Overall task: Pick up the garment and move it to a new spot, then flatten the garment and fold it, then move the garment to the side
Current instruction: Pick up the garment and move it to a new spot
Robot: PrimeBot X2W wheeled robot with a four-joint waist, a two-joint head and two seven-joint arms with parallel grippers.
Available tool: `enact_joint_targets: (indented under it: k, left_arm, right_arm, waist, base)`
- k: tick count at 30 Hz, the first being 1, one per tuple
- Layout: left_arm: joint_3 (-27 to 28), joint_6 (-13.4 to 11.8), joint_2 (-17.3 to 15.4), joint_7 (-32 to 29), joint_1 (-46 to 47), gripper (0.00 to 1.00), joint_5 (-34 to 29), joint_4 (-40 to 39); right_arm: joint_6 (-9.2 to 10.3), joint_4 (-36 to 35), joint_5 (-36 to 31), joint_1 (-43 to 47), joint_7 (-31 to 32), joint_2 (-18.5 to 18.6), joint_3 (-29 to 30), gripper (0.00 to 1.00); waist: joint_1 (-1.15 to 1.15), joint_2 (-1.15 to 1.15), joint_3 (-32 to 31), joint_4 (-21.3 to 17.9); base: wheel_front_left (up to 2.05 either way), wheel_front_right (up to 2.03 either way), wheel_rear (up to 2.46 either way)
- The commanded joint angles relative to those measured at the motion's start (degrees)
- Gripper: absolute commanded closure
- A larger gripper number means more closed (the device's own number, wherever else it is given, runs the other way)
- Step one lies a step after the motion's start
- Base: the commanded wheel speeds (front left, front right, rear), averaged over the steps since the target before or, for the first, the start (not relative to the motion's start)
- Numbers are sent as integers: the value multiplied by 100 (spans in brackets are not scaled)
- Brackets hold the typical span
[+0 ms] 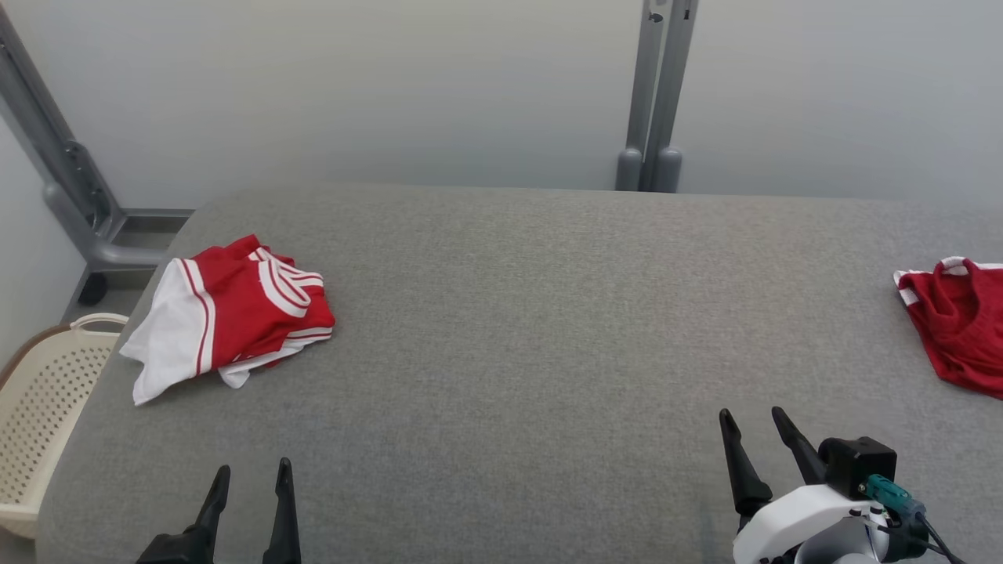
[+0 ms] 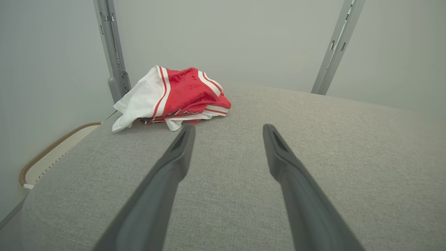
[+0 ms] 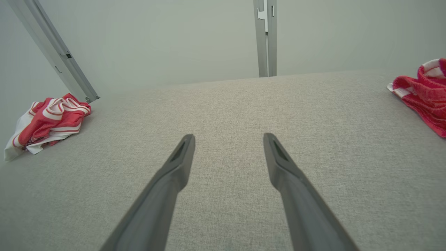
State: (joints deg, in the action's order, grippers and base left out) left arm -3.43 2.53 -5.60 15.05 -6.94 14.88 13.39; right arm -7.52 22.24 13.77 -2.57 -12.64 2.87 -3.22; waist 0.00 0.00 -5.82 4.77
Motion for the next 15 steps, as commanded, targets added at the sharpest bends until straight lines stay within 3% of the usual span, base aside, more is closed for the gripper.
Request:
enact_joint_targets:
  k: [1, 15]
  left_arm:
    - [26, 31, -62, 19, 13, 0, -31, 24]
    - [75, -2, -321, -70, -131, 0, -4, -36]
  right_arm:
    - [7, 34, 37, 76, -16, 5, -35, 0]
    - [7, 221, 336, -22, -199, 6, -374, 0]
  waist:
    - [0, 0, -17, 334]
    - [0, 0, -67, 1824]
  base:
    - [0, 0, 0]
    - [0, 0, 0]
